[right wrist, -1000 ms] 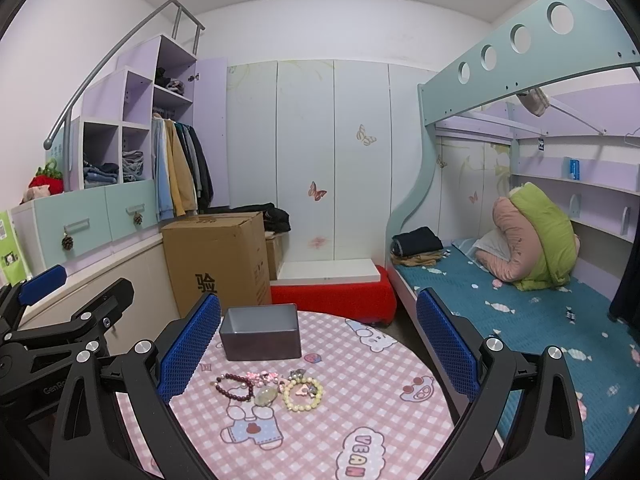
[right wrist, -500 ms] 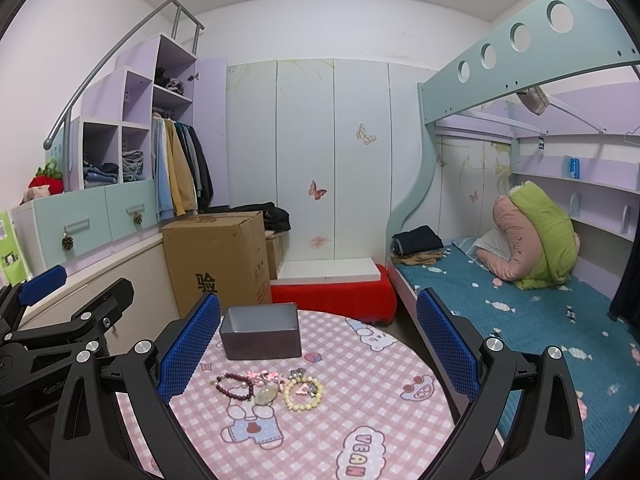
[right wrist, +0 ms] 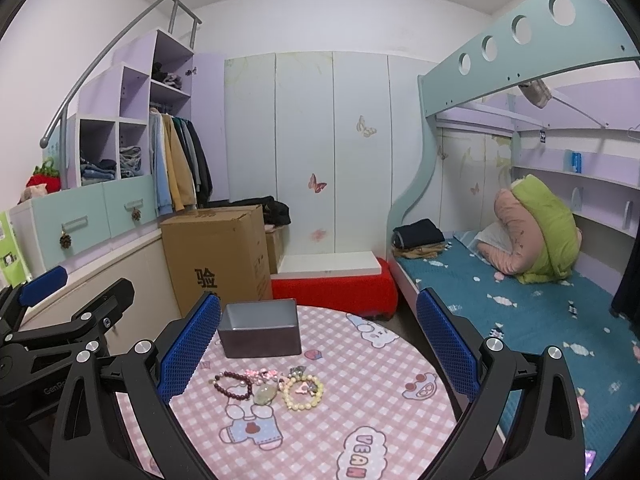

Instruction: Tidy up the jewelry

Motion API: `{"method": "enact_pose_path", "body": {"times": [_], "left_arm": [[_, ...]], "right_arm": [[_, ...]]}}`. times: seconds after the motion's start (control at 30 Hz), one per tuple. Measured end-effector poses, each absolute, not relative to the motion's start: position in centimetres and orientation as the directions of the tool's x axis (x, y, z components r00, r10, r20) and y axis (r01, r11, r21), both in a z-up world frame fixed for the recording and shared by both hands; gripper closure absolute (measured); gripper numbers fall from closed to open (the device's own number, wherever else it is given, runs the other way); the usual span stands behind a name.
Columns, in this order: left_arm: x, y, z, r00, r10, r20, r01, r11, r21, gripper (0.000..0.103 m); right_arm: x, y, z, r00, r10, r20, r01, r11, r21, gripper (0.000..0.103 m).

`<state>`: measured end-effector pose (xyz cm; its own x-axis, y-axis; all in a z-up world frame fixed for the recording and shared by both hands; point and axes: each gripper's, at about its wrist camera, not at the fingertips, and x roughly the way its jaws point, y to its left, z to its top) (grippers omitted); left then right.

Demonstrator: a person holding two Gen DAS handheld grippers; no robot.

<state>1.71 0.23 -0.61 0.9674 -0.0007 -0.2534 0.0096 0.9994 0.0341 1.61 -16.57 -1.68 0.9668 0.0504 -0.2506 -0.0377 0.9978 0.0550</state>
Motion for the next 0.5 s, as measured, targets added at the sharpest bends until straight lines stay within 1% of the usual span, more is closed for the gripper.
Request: {"method": "enact_pose_path", "body": {"times": [0.13, 0.27, 0.3, 0.37, 0.5], "left_arm": [[2.8, 0.0, -1.0, 0.962, -0.003, -0.274, 0.016, 0.999, 0.046, 0.007], [4.5, 0.4, -1.8, 0.955, 0.034, -0.296, -0.009, 0.996, 0.085, 0.007], [5.3, 0.8, -2.2, 0.948, 0.040, -0.315, -0.012, 0.996, 0.090, 0.007], [6.4, 1.8, -2.8, 0.940, 0.036, -0.338, -0.012, 0.997, 0.074, 0.007], [8.6, 3.7, -4.3, 0.928, 0.019, -0.373, -0.020, 1.000, 0.002, 0.007]], "right_arm": [[3.0, -16.7, -1.8, 0.956, 0.056, -0.287, -0.039, 0.997, 0.062, 0.008], [4.5, -16.8, -2.6, 0.945, 0.060, -0.321, -0.042, 0.997, 0.062, 0.008], [5.0, -16.9, -2.9, 0.941, 0.058, -0.334, -0.040, 0.997, 0.061, 0.008], [6.0, -17.2, -3.5, 0.934, 0.063, -0.353, -0.042, 0.997, 0.066, 0.008], [8.4, -17.3, -5.0, 0.912, 0.074, -0.403, -0.051, 0.996, 0.066, 0.008]]}}
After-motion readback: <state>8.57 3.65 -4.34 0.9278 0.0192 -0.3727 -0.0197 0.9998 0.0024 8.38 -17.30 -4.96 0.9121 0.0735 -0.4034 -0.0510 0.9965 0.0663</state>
